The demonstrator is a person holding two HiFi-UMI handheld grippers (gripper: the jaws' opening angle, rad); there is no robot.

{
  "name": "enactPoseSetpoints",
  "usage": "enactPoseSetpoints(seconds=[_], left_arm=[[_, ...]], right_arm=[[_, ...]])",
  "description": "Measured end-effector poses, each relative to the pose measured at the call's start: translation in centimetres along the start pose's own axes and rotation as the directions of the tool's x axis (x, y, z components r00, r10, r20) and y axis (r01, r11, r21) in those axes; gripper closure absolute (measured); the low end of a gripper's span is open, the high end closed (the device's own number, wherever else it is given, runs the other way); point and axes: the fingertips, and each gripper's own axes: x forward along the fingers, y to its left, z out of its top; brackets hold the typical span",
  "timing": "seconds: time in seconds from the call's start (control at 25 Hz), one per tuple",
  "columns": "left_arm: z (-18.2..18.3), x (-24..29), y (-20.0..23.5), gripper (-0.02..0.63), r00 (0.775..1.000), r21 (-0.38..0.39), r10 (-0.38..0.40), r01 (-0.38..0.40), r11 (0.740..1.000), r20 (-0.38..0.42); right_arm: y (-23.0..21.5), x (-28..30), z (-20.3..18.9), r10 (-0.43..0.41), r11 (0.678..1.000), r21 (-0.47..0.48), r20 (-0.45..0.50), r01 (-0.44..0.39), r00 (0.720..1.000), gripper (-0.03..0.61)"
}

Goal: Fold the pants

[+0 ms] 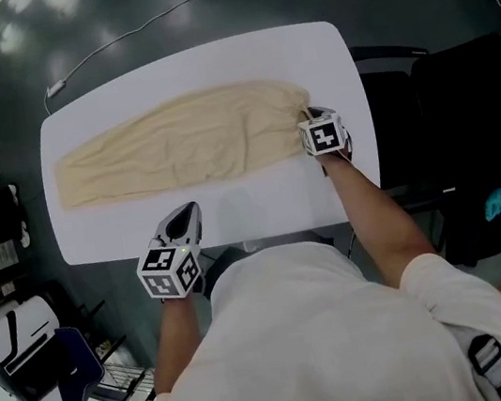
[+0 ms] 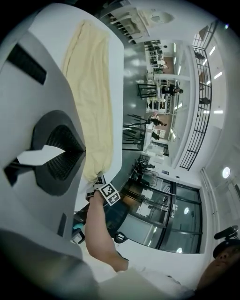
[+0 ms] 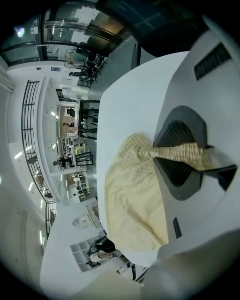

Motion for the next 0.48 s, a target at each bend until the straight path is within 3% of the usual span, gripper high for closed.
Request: enactPoseSetpoints(seconds=[0.12,0.24,0.48], left_arm=[[0.5,0.1,-1.6,0.591,0.999,0.04,-0.032,0.032,0.999,-0.005],[1.1,-0.6,-1.7,0.591,0.999,0.082,-0.035,0.034,0.996,0.014],[1.1,-3.9,0.9,0.591,0.996,0.039,-0.023,0.02,0.999,0.087]], right_arm=[[-0.4,0.1,-0.5,0.028,0.999,-0.022,0.005,-0.028,1.0,0.508],[-0.7,-0.6,0.0,0.051,0.996,0.066,0.039,-0.054,0.998,0.515],[0.5,-3.8,1.2,0.065,0.985,0.149,0.136,-0.085,0.989,0.52]])
